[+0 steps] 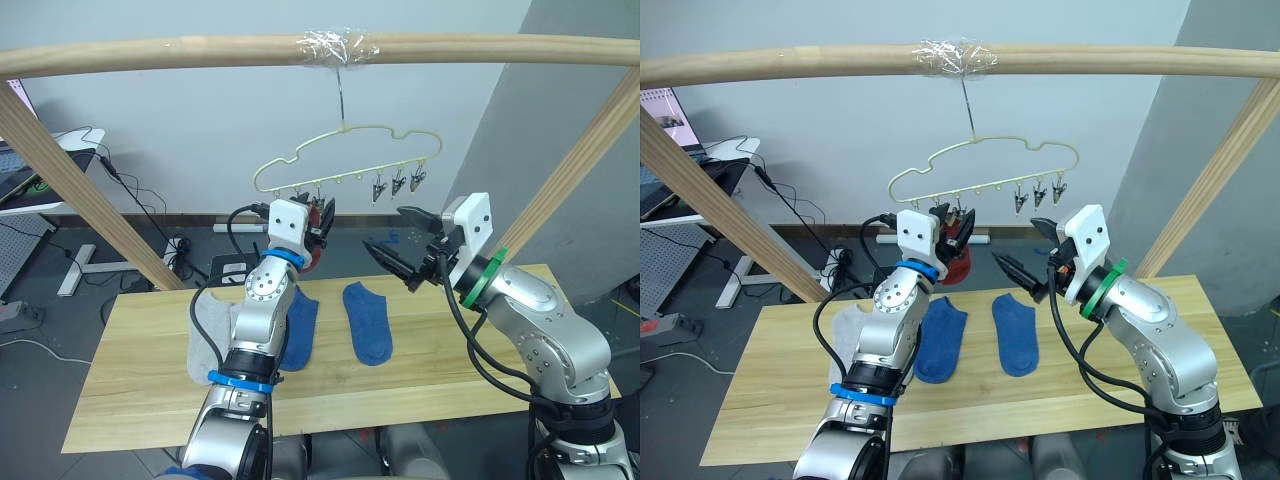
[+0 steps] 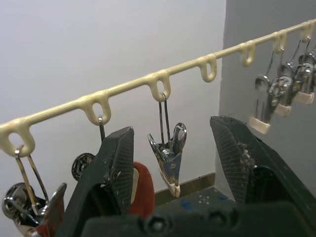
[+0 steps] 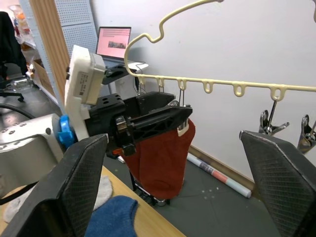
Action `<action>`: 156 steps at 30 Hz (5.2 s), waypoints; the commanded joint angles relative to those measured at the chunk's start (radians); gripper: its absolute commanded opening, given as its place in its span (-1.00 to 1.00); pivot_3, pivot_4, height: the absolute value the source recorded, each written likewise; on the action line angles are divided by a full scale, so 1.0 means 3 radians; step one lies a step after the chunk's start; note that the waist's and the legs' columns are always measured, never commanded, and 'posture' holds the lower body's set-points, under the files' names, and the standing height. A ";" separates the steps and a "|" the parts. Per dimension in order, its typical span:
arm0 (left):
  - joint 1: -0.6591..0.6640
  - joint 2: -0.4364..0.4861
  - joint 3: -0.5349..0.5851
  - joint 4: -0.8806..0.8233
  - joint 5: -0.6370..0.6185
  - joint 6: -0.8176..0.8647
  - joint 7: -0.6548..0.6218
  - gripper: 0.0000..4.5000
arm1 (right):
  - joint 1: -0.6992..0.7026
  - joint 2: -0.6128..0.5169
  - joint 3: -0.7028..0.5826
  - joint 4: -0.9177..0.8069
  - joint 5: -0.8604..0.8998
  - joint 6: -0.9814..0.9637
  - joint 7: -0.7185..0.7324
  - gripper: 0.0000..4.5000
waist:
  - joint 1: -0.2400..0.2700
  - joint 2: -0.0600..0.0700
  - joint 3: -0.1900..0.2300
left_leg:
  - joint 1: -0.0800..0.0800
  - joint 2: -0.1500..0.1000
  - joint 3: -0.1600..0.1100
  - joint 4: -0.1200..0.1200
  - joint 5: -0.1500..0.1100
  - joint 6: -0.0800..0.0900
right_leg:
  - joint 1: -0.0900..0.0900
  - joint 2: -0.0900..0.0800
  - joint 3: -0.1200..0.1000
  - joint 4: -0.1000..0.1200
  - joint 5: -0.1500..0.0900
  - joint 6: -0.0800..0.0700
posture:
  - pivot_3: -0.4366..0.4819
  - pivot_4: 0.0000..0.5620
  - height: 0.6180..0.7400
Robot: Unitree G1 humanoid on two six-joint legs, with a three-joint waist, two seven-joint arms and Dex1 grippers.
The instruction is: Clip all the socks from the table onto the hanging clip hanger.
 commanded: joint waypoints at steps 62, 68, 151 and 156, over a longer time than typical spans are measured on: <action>0.0262 0.0453 0.0192 -0.1041 -0.0606 0.1432 -0.0597 -1.00 | -0.0430 0.0533 0.1250 0.3710 -0.1839 -0.1406 0.0185 -0.18 | -0.0018 0.0000 0.0000 | 0.0012 0.0000 0.0000 -0.0001 0.0003 -0.0003 | 0.0003 0.0001 0.0003 0.0011 0.0009 -0.0016 | -0.25 -0.39 1.00; 0.0209 0.0397 0.0481 -0.1090 -0.1278 0.2153 -0.0653 -1.00 | -0.0030 0.0320 0.1074 0.2915 -0.1757 -0.1365 0.0327 -0.99 | 0.0005 0.0000 0.0000 | 0.0010 -0.0001 0.0000 0.0000 0.0003 -0.0003 | 0.0003 0.0001 0.0003 0.0010 0.0009 -0.0015 | -0.26 -0.41 1.00; 0.1706 0.1666 0.0656 -0.2633 -0.1695 0.1993 -0.1156 1.00 | 0.0344 0.0425 0.0434 0.0668 -0.0968 -0.0555 -0.0173 0.31 | 0.0187 0.0003 0.0002 | 0.0002 0.0045 0.0012 -0.0012 0.0000 -0.0011 | -0.0005 0.0041 0.0005 -0.0028 0.0015 -0.0036 | -0.08 -0.49 1.00; 0.1947 0.1828 0.0547 -0.2804 -0.1662 0.1729 -0.1621 1.00 | 0.0097 0.0678 0.0386 0.0791 -0.1137 -0.0750 -0.0525 -0.26 | 0.0185 0.0003 0.0002 | 0.0002 0.0048 0.0015 -0.0017 0.0000 -0.0011 | -0.0007 0.0042 0.0004 -0.0031 0.0016 -0.0035 | -0.08 -0.50 1.00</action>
